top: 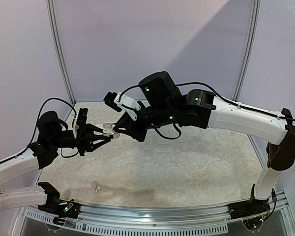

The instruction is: Insert the wireless bluetooth earbuds into the charging case

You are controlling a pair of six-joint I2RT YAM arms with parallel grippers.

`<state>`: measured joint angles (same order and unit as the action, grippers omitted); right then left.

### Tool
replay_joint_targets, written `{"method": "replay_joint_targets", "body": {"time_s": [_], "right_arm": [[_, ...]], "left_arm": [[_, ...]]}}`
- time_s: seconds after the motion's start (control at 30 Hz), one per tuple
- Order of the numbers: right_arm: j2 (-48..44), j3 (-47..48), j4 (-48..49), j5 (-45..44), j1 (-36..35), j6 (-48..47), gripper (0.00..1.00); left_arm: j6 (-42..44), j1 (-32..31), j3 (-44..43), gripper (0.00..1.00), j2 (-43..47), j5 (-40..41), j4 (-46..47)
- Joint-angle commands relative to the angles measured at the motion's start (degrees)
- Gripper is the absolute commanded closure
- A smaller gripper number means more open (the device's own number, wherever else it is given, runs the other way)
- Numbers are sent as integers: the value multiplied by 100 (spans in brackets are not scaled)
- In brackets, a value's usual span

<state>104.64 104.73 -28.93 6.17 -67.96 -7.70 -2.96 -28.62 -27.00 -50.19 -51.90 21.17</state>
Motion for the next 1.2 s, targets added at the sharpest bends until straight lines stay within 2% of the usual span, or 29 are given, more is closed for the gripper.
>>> {"method": "replay_joint_targets", "body": {"time_s": [0.0,0.43,0.7,0.8,0.9,1.17], "right_arm": [[-128,53,-316,413,29,-486,86],[-138,32,-1025,1008,26,-1479,88],[-29,161,-1429,1032,24,-2253,87],[83,306,-1580,1020,24,-2455,83],[109,303,-1605,878,24,-2540,74],[-8,294,-1103,587,24,-2410,72]], "left_arm": [[508,-65,-268,100,-71,-529,-439],[1226,-65,-709,100,-545,-1311,-857],[1503,-81,-917,100,-760,-1597,-991],[1582,-91,-959,100,-781,-1636,-1062],[1631,-100,-974,100,-781,-1647,-1127],[1590,-117,-939,100,-734,-1585,-1150]]}}
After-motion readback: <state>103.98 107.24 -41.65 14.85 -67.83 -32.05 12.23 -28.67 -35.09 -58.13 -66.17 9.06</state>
